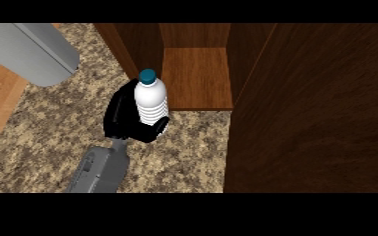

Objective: Pick up the bottled water, place it into the cabinet and close the cabinet

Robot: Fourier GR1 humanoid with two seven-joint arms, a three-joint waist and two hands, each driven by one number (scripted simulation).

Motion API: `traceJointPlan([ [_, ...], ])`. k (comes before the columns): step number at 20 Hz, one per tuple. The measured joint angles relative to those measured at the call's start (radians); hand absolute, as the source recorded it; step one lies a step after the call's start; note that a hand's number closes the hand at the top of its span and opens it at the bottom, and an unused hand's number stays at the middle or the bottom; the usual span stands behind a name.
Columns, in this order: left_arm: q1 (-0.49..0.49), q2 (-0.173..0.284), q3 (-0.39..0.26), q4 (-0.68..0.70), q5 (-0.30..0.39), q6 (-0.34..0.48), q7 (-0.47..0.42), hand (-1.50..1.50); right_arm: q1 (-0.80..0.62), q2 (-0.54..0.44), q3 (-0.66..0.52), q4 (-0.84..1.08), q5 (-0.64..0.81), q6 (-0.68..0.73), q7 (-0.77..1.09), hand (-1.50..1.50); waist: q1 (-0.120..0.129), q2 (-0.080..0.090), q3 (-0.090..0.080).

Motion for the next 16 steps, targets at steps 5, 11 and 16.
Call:
traceJointPlan([
  [5, -0.093, 0.005, -0.069, 0.053, 0.009, 0.132, -0.020, 1.50, 0.035, -0.018, 0.006, -0.007, -0.016, 0.007, -0.025, -1.50, -0.003, -0.002, -0.001],
  [11, -0.152, 0.005, -0.122, 0.094, -0.064, 0.290, -0.030, 1.50, 0.018, -0.025, -0.013, 0.015, -0.034, 0.018, -0.040, -1.50, 0.000, -0.005, -0.002],
  [16, -0.174, 0.006, -0.150, 0.118, -0.113, 0.412, -0.024, 1.50, 0.007, -0.029, -0.018, 0.015, -0.046, 0.021, -0.032, -1.50, -0.003, -0.009, -0.001],
])
